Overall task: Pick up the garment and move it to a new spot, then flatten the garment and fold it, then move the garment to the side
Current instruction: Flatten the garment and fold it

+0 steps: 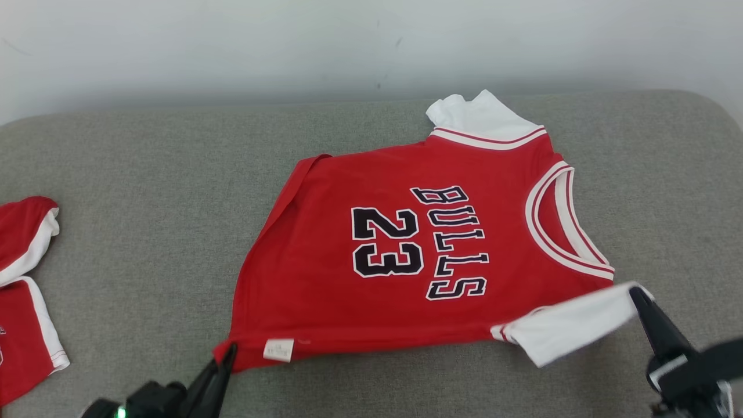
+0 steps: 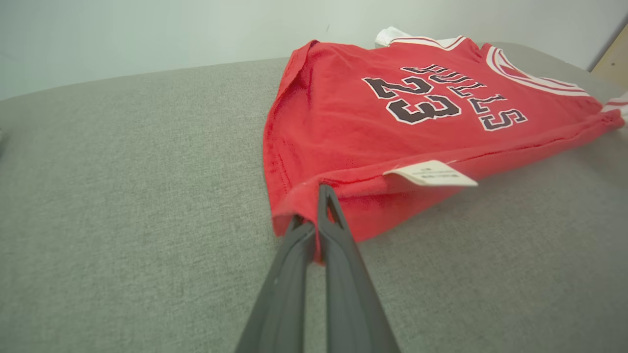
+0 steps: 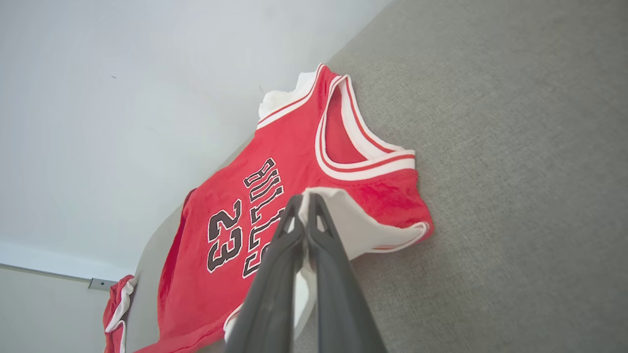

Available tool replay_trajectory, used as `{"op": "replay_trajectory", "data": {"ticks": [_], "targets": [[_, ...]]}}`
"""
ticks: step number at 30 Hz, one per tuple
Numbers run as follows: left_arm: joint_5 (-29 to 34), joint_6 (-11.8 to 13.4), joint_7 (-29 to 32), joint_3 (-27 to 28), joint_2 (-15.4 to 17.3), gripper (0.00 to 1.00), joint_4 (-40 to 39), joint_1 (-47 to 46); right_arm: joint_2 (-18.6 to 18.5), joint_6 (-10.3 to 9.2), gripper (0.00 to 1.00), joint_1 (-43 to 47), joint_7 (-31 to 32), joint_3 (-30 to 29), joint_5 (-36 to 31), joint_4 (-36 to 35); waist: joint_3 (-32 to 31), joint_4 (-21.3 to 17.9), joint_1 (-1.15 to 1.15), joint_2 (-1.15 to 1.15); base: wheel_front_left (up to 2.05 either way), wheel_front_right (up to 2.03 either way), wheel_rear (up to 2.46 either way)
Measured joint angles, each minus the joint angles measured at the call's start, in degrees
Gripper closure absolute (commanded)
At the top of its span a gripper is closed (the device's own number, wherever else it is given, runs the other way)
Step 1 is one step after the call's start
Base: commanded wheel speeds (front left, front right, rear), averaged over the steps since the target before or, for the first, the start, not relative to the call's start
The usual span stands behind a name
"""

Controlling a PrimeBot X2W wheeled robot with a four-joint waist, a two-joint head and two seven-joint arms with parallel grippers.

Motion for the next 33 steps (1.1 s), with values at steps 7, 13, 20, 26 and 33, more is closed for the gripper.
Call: {"op": "replay_trajectory", "data": {"ticks": [7,13,20,26,33], "targets": [[0.3,-3.8,2.0,-0.1,-0.8,1.0,4.3,-9.1,-0.1,0.0,1.0,-19.3,4.1,-0.1,-8.1,15.1,0.9,0.6,0.01,0.0,0.0,0.0,0.0],[-0.7,-7.4,2.1,-1.6,-4.5,1.0,13.8,-16.2,-1.3,0.0,1.0,-31.3,-0.3,-0.6,-14.0,31.5,1.8,1.6,0.01,0.0,0.0,0.0,0.0],[-0.1,-9.2,1.0,-3.8,-6.5,0.73,23.1,-20.8,-3.0,0.0,0.65,-37.4,-10.3,3.5,-16.8,43.3,2.2,1.9,0.01,0.0,0.0,0.0,0.0],[0.6,-8.1,-0.1,0.3,-7.8,0.0,23.0,-20.6,-6.3,0.01,0.0,-36.5,-19.9,9.7,-12.6,42.4,1.6,2.0,0.01,0.0,0.0,0.0,0.0],[2.4,-5.7,-0.3,6.6,-9.1,0.0,13.6,-11.2,-11.8,0.0,0.0,-27.3,-24.9,15.5,-8.5,37.1,1.3,1.5,0.0,0.0,0.0,0.0,0.0]]}}
